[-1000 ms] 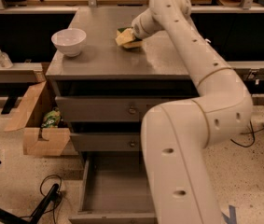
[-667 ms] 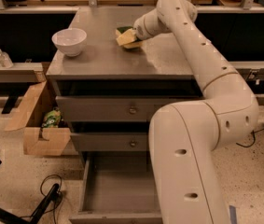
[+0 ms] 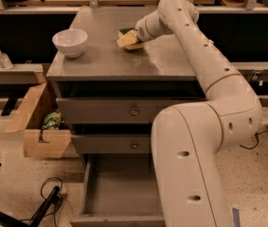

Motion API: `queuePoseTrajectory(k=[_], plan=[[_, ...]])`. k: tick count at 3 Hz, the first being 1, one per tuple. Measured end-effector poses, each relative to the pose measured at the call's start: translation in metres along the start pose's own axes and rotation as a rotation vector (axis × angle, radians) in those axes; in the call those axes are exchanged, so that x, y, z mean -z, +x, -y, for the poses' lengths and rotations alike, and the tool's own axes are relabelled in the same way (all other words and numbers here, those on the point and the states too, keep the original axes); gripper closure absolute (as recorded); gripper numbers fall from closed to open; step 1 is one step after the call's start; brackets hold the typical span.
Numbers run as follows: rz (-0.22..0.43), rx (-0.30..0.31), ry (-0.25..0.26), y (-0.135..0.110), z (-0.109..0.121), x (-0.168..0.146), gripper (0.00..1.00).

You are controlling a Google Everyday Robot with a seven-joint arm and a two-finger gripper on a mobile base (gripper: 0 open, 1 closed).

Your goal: Place sponge into bottom drawer

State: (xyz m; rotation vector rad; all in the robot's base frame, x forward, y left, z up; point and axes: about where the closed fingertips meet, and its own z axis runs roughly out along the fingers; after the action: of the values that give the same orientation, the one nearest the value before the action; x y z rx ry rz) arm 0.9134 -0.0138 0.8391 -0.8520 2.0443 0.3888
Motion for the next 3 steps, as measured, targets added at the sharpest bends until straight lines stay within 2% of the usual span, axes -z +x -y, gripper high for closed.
queuePoseTrajectory(k=[1, 3], plan=[[-0.005, 0.0, -0.007, 0.0019, -0.0033, -0.0057, 0.21], [-0.011, -0.001, -0.015, 0.0049, -0.007, -0.0126, 0.67]])
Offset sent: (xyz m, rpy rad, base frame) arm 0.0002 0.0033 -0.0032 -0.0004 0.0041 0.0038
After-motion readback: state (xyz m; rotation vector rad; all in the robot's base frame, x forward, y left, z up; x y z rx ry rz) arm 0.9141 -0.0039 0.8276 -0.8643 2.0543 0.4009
